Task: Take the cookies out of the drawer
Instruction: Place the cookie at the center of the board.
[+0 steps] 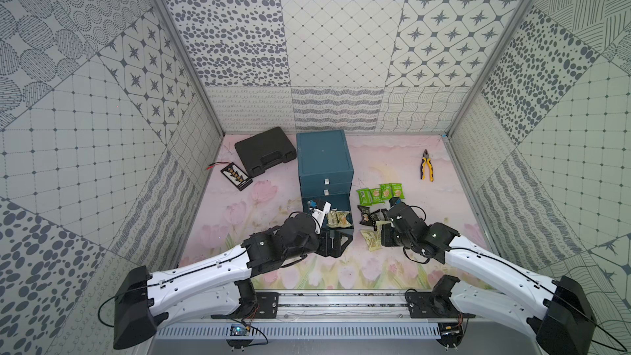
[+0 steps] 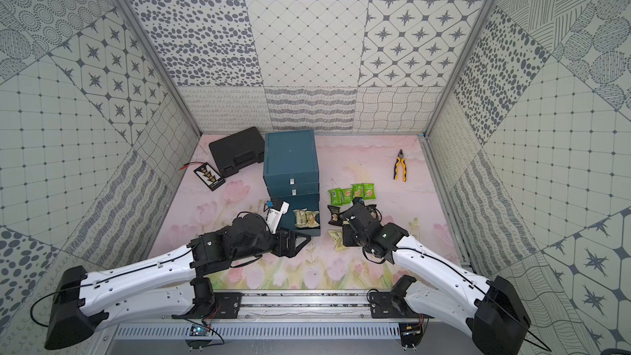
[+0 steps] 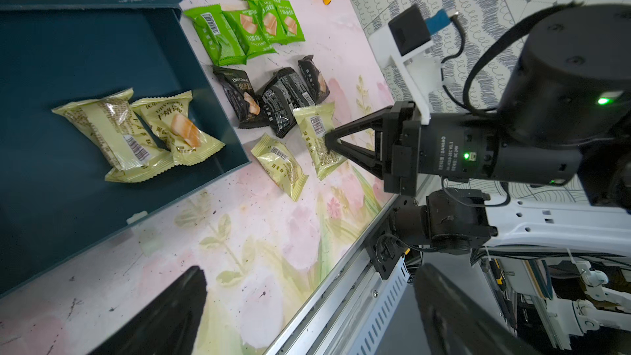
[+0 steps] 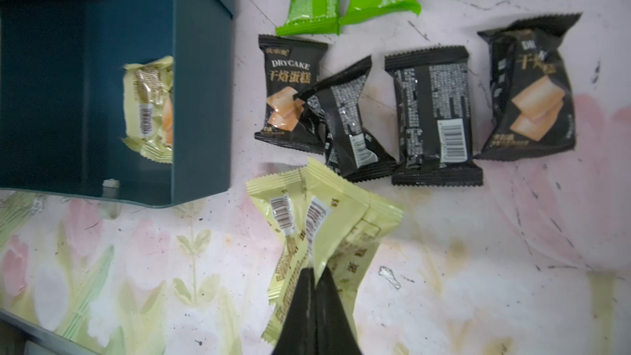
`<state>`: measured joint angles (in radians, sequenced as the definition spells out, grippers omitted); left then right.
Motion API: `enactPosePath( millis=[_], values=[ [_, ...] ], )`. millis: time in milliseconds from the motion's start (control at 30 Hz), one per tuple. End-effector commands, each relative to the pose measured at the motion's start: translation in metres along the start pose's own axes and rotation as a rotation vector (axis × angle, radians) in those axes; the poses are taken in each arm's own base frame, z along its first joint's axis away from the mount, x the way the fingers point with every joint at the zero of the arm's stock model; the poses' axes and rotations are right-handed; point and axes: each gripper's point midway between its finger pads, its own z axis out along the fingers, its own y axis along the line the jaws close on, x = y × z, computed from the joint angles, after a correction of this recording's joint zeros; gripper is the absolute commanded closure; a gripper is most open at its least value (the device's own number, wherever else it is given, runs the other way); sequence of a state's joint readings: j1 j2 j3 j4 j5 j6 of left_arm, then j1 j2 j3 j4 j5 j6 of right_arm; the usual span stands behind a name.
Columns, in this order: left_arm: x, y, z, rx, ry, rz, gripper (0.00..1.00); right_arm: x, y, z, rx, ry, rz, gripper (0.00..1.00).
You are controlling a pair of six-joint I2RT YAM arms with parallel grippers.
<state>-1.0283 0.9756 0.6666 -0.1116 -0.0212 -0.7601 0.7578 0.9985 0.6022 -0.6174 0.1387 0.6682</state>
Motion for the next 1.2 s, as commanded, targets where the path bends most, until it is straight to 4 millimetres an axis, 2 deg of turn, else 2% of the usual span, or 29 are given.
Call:
enactPosePath(
  millis=[0, 200, 367, 533, 600, 767, 933, 1167],
  values=[
    [-0.022, -0.014, 0.002, 0.028, -0.096, 0.033, 0.01, 0.002, -0.005, 0.005, 0.022, -0.002, 0.020, 0.99],
    [-0.022, -0.012, 0.002, 0.021, -0.099, 0.035, 0.01, 0.015, -0.017, 0.012, 0.063, 0.024, 0.029, 0.98],
    [-0.023, -0.011, 0.002, 0.016, -0.105, 0.045, 0.01, 0.017, -0.020, 0.016, 0.083, 0.033, 0.026, 0.97],
    [-0.025, -0.012, 0.003, 0.016, -0.109, 0.045, 0.01, 0.015, -0.015, 0.021, 0.066, 0.033, 0.012, 0.97],
    [-0.024, -0.012, 0.004, 0.014, -0.108, 0.043, 0.01, 0.023, -0.017, 0.026, 0.065, 0.053, 0.008, 0.97],
    [-0.024, -0.010, 0.004, 0.008, -0.106, 0.046, 0.01, 0.025, -0.006, 0.030, 0.002, 0.064, -0.006, 0.94],
    [-0.024, -0.010, 0.003, 0.004, -0.108, 0.047, 0.01, 0.026, -0.007, 0.034, 0.005, 0.066, -0.009, 0.93],
    [-0.023, -0.009, 0.003, 0.002, -0.106, 0.046, 0.01, 0.026, -0.009, 0.038, 0.025, 0.071, -0.021, 0.80]
  ],
)
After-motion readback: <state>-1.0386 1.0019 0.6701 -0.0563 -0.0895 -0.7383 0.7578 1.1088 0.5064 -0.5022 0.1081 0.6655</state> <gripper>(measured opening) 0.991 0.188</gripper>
